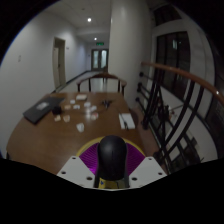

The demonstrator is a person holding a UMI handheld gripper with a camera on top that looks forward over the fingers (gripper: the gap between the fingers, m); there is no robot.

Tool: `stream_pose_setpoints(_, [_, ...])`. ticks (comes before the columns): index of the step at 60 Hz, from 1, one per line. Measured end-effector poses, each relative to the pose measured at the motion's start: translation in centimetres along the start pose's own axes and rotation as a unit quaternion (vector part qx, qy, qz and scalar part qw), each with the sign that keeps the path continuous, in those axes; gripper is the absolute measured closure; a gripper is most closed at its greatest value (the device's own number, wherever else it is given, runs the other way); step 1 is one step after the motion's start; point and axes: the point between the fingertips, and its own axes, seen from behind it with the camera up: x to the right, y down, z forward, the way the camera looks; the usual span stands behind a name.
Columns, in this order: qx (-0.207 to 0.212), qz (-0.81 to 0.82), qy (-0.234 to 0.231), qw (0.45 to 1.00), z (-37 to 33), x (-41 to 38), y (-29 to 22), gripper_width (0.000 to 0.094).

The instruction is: Arrange mouse

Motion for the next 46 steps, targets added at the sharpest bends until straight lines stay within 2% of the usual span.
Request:
stream_pose_setpoints(4, [-0.030,-0.005,-0.011,0.999,1.5,-0.2,3.3,0.0602])
stream_pose_setpoints(11, [-0.054,-0.002,-0.028,0.998,2.7,-0.8,6.2,0.0605])
stream_pose_setpoints(17, [-0.049,-0.003,-0.029,0.998,3.2,-0.5,6.3,0.0599])
stream_pose_setpoints(26, [-0.058,-0.009,-0.041,0.997,3.1,-0.5,6.4,0.0433])
stream_pose_setpoints(30, [-0.067,-0.019,-0.052,0.996,2.1,-0.4,6.8,0.0231])
stream_pose_setpoints(33, [-0.058,-0.029,-0.064,0.996,0.9,-0.4,6.7,0.0068])
stream_pose_setpoints(36, [-0.037,-0.024,-0.066,0.997,-0.8,0.1,6.0,0.0095])
stream_pose_setpoints(46, [-0.013,-0.006,-0.068,0.998,-7.6,2.3,6.5,0.0092])
